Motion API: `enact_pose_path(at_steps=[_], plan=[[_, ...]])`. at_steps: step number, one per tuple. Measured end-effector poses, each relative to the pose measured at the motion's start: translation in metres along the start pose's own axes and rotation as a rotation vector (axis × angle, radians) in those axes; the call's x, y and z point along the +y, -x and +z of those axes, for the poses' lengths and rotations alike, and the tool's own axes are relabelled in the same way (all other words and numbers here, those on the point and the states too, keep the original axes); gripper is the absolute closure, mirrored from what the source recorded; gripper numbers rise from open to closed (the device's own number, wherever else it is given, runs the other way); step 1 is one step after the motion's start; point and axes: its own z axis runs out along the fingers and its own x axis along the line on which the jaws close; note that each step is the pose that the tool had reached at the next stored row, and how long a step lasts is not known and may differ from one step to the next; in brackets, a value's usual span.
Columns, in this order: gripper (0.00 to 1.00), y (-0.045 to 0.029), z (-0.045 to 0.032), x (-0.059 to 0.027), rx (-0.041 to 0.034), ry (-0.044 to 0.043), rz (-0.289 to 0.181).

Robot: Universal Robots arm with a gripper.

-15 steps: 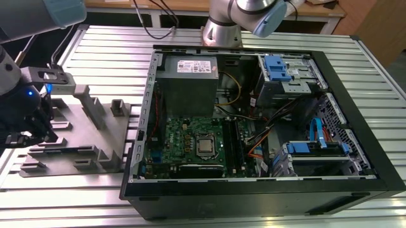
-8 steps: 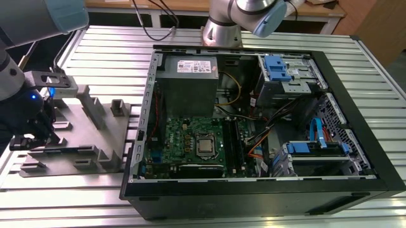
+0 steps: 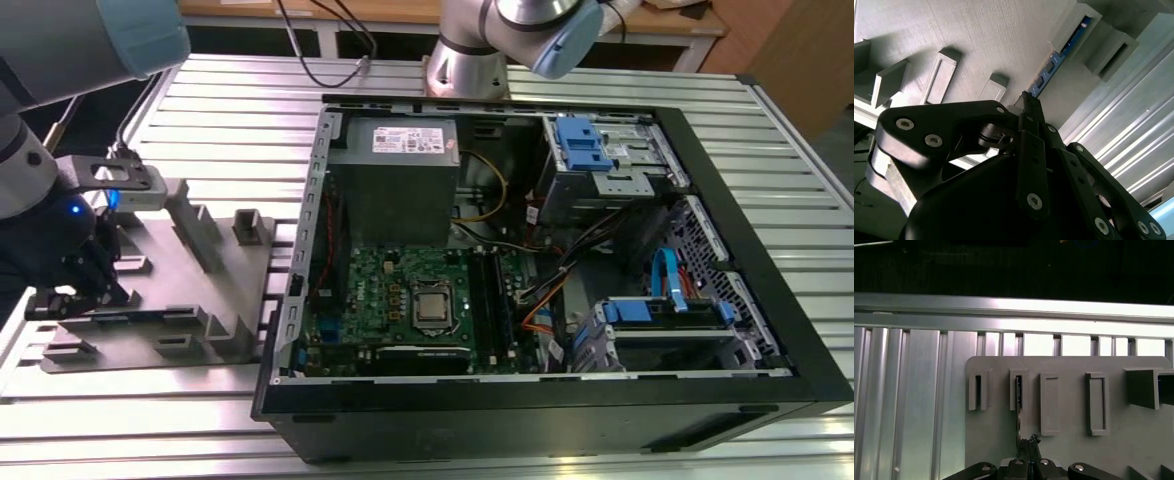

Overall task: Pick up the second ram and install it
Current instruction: 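Pick up the second ram and move it above second insertion slot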

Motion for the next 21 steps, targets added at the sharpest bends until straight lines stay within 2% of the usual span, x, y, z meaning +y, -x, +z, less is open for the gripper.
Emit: enact_pose_path(at_steps=[5, 13, 15, 16, 18, 19, 20, 21], plan=[[0.93, -0.0043, 0.0003, 0.0001, 0.0001, 0.0, 0.0], [0.92, -0.0044, 0.0003, 0.0001, -0.0012, 0.0, 0.0], [0.8, -0.0044, 0.0003, 0.0001, -0.0014, 0.0, 0.0], [0.8, -0.0044, 0.0004, 0.0001, -0.0014, 0.0, 0.0], [0.67, -0.0044, 0.0006, 0.0001, -0.0013, 0.0, 0.0], [0.67, -0.0044, 0.0006, 0.0001, -0.0012, 0.0001, 0.0], [0.61, -0.0044, 0.0007, 0.0001, -0.0012, 0.0, 0.0], [0.61, -0.0044, 0.0009, 0.0001, -0.0011, 0.0001, 0.0]])
